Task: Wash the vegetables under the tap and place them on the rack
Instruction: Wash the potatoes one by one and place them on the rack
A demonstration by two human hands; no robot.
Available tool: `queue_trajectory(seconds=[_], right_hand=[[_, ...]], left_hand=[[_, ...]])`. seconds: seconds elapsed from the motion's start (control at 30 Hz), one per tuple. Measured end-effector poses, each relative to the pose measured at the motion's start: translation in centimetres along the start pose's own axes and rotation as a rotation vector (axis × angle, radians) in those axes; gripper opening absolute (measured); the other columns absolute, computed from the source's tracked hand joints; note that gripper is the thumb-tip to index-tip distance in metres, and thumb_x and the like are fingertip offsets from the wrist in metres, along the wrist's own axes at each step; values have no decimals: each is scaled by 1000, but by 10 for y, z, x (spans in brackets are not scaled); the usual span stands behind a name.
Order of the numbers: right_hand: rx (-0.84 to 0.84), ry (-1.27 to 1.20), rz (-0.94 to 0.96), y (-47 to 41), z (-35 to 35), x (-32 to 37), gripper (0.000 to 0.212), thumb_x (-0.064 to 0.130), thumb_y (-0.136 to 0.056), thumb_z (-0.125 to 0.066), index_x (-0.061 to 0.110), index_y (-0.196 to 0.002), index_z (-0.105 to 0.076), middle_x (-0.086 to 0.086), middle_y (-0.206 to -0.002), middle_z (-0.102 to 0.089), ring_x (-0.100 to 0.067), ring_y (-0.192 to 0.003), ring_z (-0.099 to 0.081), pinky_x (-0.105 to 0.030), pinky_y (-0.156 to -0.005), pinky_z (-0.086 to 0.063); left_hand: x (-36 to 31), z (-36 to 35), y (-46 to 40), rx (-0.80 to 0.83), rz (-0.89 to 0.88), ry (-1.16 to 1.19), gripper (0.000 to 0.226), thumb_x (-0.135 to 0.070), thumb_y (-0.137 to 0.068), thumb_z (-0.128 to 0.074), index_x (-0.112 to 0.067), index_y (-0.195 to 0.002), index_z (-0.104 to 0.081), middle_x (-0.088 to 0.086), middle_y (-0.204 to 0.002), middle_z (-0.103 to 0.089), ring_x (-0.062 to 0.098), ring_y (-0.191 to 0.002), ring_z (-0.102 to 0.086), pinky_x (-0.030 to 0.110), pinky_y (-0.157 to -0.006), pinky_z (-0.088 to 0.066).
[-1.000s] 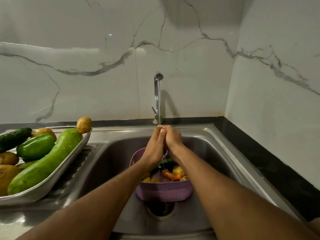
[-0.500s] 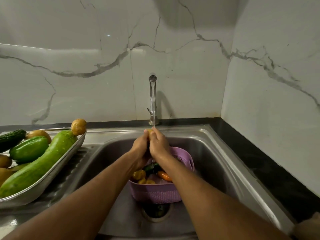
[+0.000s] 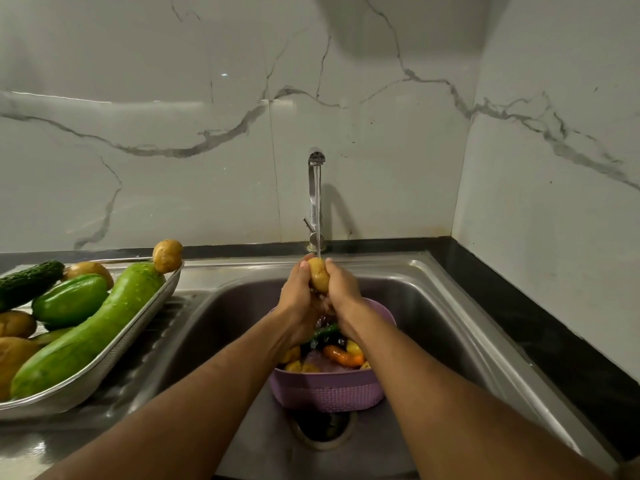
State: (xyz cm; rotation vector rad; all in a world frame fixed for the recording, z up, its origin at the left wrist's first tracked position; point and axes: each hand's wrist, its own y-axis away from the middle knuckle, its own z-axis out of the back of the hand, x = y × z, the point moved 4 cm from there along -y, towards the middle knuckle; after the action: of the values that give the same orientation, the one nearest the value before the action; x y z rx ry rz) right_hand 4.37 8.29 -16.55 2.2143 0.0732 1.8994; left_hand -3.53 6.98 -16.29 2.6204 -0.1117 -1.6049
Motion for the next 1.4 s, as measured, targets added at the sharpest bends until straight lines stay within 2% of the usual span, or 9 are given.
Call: queue_trajectory(seconds=[0.17, 0.27, 0.37, 0.57, 0.7, 0.93, 1.07, 1.23, 1.4], right_hand=[[73, 343, 206, 4, 12, 4, 42, 42, -110, -41, 20, -145, -52, -11, -128, -62, -21, -103, -62, -35, -88, -58], [84, 457, 309, 4, 23, 8, 36, 24, -105, -58, 18, -141, -59, -9, -128, -67, -23, -105, -66, -26, -77, -57], [102, 659, 400, 3, 24, 6, 46, 3, -97, -65, 20, -139, -60, -6, -124, -68, -22, -113, -66, -26, -82, -58], [36, 480, 457, 2, 24, 9, 31, 7, -94, -72, 22, -121, -68, 1, -109, -71, -13, -99, -69, -22, -72, -61], [17, 301, 400, 7, 14, 8, 19, 22, -106, -57, 17, -120, -68, 4, -104, -70, -10, -96, -67, -21, -72, -58], [-152, 164, 259, -10, 6, 7, 34, 35, -112, -35, 22, -92, -60, -9, -96, -67, -19, -92, -67, -34, -79, -56], [-150, 459, 251, -15, 9, 3, 43, 41, -111, -31, 16, -97, -64, -11, -102, -70, -26, -97, -68, -46, -94, -58], [-308, 773, 408, -5, 11, 10, 61, 49, -111, -23, 14, -80, -63, -2, -76, -62, -13, -71, -60, -29, -60, -43], [-385, 1061, 805, 8, 11, 22, 58, 44, -112, -24, 17, -79, -64, 3, -68, -58, -13, -64, -58, -28, -59, -45]], left_hand=[[-2, 7, -4, 11, -112, -253, 36, -34, -113, -30, -32, -142, -52, 17, -130, -59, 35, -119, -62, 52, -93, -59], [-3, 11, -9, 76, -200, -594, 37, -45, -112, -28, -36, -139, -50, 14, -133, -59, 32, -120, -62, 56, -101, -54], [0, 16, -9, 84, -237, -788, 34, -47, -110, -31, -28, -120, -58, 12, -116, -67, 21, -99, -67, 42, -91, -58], [-7, 19, -19, 33, -182, -799, 49, -45, -112, -26, -13, -100, -63, 5, -81, -64, 11, -67, -60, 31, -75, -54], [-9, 24, -23, 4, -321, -866, 50, -52, -109, -28, -14, -110, -62, 7, -99, -69, 22, -94, -68, 38, -86, -56], [-7, 11, -7, 112, -539, -1131, 45, -48, -110, -30, -30, -151, -26, -7, -135, -51, 12, -108, -61, 33, -93, -53], [-11, 28, -8, 124, -755, -1386, 38, -56, -106, -28, -37, -137, -37, -6, -135, -39, 9, -106, -54, 26, -83, -52], [-6, 25, -10, 13, -572, -1063, 40, -55, -108, -24, -32, -101, -56, -8, -89, -67, 5, -79, -65, 32, -79, -56], [1, 16, -16, -72, -10, -737, 66, -48, -111, -18, -6, -89, -63, 8, -71, -63, 15, -63, -61, 29, -60, -52]])
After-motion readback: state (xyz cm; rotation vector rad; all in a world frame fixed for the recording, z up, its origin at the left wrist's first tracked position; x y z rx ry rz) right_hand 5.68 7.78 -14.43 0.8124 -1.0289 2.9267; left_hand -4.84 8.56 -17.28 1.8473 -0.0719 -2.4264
